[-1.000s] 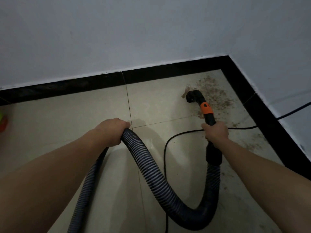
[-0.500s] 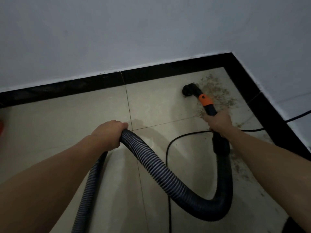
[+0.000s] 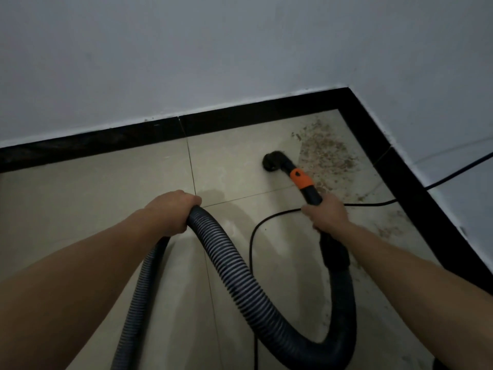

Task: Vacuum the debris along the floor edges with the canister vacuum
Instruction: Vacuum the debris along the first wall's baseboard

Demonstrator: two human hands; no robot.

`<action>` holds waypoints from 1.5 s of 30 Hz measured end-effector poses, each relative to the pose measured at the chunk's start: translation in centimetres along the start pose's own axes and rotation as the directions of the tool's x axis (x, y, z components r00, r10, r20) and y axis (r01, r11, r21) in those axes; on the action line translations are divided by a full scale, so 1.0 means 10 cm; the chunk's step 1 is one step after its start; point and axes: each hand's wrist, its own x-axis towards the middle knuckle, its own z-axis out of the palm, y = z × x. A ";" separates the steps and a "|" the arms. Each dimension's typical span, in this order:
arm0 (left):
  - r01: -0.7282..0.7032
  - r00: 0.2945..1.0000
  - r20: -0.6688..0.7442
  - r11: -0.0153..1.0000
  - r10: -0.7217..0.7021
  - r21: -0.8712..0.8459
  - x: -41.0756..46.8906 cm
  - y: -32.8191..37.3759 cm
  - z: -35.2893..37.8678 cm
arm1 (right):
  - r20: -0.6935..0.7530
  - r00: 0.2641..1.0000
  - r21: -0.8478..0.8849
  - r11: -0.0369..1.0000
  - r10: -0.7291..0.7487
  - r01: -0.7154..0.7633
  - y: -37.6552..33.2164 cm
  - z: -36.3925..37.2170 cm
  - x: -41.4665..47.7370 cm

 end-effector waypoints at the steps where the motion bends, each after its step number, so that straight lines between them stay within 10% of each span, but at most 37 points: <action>1: -0.012 1.000 0.011 1.000 0.012 0.015 0.00 0.01 0.01 | 0.032 0.999 -0.022 1.000 -0.002 0.003 0.10 0.02 -0.15; 19: -0.153 0.971 0.211 0.974 0.116 0.168 -0.20 0.24 0.33 | 0.156 0.987 0.062 0.998 -0.028 0.018 0.73 -0.06 -1.16; 31: -0.041 0.989 0.138 0.998 0.046 -0.036 -0.31 -0.17 0.26 | 0.261 0.964 0.243 0.962 0.058 -0.124 0.42 -0.17 -1.31; 36: 0.005 0.995 0.100 0.982 0.014 -0.187 -0.76 -0.20 0.17 | 0.176 0.925 0.152 0.920 0.336 -0.362 0.47 -0.44 -1.79; 45: 0.042 0.996 0.087 0.978 -0.025 -0.202 -1.49 -0.26 0.01 | 0.228 0.928 -0.182 0.949 0.294 -0.256 -0.15 -0.20 -1.86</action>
